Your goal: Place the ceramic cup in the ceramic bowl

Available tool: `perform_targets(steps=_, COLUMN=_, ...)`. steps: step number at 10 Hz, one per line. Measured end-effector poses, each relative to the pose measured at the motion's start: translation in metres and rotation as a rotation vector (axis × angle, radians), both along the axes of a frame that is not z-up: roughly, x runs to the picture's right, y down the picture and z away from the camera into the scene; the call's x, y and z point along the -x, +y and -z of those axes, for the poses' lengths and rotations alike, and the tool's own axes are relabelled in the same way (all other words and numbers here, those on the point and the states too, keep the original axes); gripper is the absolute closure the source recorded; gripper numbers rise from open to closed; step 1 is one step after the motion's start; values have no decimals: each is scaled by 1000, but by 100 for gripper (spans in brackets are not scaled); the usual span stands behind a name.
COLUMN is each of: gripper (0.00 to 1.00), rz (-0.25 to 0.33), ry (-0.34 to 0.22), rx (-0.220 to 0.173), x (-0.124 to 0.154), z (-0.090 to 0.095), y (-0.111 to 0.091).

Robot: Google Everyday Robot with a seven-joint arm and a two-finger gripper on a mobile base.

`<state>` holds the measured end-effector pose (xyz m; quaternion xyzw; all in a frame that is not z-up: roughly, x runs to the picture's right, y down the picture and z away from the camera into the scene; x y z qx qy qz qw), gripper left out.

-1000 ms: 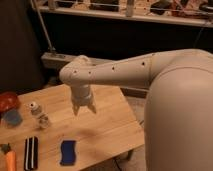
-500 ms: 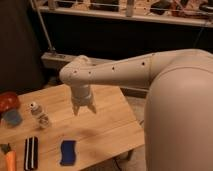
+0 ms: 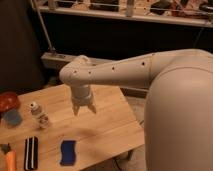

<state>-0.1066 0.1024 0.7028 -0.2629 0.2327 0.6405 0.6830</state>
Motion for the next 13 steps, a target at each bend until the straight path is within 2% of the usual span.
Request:
perform_targets(steps=2, gripper=35, rz=1, ry=6, rx=-9, x=-1, z=-3, y=-4)
perform_targets(steps=3, gripper=35, rz=2, ry=18, rx=-25, x=-5, z=-11, y=-14)
perform_targets(steps=4, gripper=35, rz=5, ry=22, rx=-43, x=-9, z=-22, y=-25)
perform_targets(steps=5, gripper=35, rz=15, ry=25, rx=-72, x=-11, z=-41, y=-44)
perform_targets(steps=7, gripper=35, rz=29, ry=15, rx=-94, x=-2, z=-59, y=-65)
perform_targets(steps=8, gripper=35, rz=50, ry=8, rx=-112, x=9, z=-76, y=-86)
perform_targets(steps=9, gripper=35, rz=65, ry=1, rx=-120, x=16, z=-83, y=-95)
perform_targets(steps=10, gripper=35, rz=101, ry=-19, rx=-134, x=36, z=-97, y=-112)
perform_targets(steps=13, gripper=35, rz=200, ry=-48, rx=-156, x=82, z=-131, y=-142)
